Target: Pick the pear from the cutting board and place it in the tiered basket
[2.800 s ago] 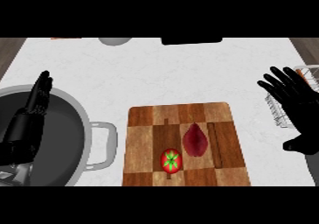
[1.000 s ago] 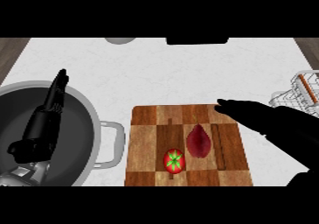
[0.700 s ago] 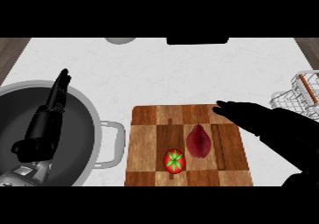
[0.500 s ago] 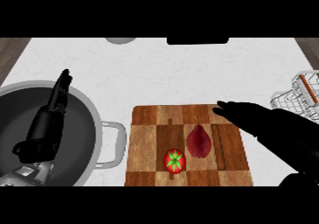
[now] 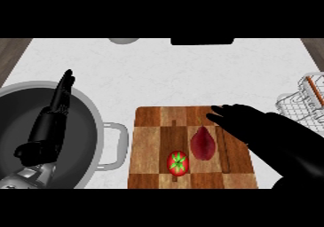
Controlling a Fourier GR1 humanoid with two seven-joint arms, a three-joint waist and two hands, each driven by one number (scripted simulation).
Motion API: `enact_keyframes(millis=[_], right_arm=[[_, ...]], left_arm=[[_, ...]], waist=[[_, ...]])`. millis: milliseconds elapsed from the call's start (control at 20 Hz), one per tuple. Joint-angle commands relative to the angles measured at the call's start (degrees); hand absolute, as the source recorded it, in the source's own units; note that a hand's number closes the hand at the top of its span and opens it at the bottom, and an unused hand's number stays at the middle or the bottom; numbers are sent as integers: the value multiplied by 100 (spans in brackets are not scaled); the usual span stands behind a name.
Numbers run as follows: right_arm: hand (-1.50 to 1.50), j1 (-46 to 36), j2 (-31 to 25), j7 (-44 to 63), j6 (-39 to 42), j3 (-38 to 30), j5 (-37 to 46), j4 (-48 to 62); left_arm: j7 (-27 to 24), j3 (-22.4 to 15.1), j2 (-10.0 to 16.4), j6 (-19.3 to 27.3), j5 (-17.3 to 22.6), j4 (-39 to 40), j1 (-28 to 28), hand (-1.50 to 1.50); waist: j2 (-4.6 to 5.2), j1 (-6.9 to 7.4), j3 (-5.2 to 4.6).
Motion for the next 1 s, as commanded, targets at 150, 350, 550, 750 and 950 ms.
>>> enact_keyframes(millis=[150,350,550,750,950], right_arm=[[-150,-61,234,-389,-202,364,982,294],[-150,242,185,-470,-392,296,1264,616],[-150,349,206,-847,-581,116,1395,904],[-150,379,427,-904,-577,316,1485,1218],[-150,589,268,-1279,-596,277,1577,1153]], left_arm=[[-150,-144,-744,44,229,749,-97,0],[-34,-113,-669,17,302,595,-22,0],[120,-132,-650,86,211,531,-123,0],[-127,-71,-671,-2,281,699,-113,0],[146,-75,-520,1,320,380,-24,0]], waist=[[133,-79,-182],[123,-108,-179],[113,-100,-174],[130,-69,-182],[87,-65,-177]])
